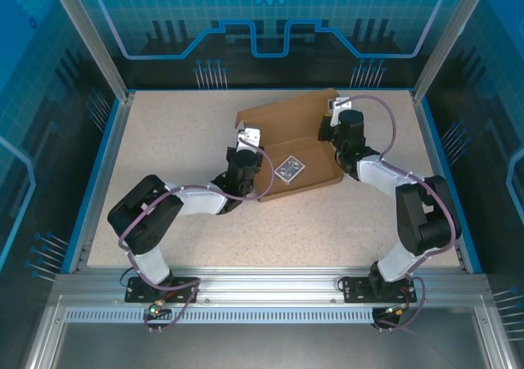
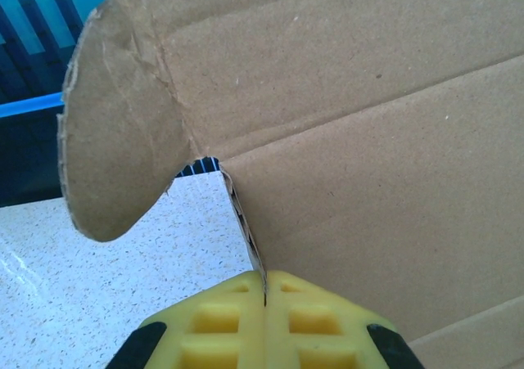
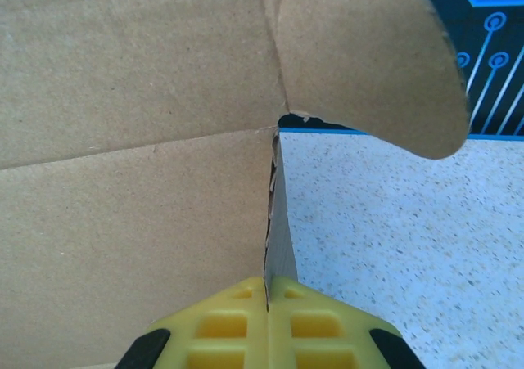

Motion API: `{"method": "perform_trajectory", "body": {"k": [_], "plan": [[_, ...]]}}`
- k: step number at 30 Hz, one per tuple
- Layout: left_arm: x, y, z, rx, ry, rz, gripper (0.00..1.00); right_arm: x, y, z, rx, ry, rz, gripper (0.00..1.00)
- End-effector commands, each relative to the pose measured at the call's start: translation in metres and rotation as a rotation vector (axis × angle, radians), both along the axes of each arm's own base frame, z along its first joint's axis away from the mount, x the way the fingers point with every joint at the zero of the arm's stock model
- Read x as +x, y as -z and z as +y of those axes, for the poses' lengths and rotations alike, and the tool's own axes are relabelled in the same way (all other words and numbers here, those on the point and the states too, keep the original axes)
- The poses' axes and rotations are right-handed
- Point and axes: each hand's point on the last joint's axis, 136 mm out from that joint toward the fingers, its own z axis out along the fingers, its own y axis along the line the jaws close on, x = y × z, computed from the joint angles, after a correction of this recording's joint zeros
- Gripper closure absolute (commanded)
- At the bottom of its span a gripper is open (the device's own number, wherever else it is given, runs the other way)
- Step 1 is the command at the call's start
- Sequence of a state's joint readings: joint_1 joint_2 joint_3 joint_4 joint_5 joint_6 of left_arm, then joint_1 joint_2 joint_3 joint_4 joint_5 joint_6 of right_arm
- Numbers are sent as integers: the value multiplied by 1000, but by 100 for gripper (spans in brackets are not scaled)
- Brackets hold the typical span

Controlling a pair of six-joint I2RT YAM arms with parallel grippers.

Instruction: Fold the paper box

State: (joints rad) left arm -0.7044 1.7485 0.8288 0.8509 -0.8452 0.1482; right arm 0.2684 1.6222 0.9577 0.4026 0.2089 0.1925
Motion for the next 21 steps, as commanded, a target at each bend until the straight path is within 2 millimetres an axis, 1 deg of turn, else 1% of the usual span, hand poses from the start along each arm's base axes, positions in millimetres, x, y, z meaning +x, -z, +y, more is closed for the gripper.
{"method": "perform_trajectory", "body": {"k": [1, 4, 5, 6, 8, 17, 21], "plan": [[-16, 16, -44, 41, 170, 28, 100, -19, -9, 30, 23, -125, -9, 95], [-21, 18, -47, 60, 177, 21, 100, -28, 1, 27, 31, -115, 16, 95], [-24, 19, -48, 65, 180, 22, 100, -29, -3, 26, 37, -111, 12, 95], [-25, 21, -49, 70, 181, 24, 100, -36, 11, 22, 31, -99, 42, 95], [-29, 24, -51, 76, 188, 29, 100, -42, 16, 19, 29, -86, 52, 95], [-46, 32, -58, 101, 216, 37, 100, -68, 27, 4, 32, -39, 85, 95], [-55, 35, -60, 106, 229, 41, 100, -79, 38, -1, 41, -19, 101, 95]]}}
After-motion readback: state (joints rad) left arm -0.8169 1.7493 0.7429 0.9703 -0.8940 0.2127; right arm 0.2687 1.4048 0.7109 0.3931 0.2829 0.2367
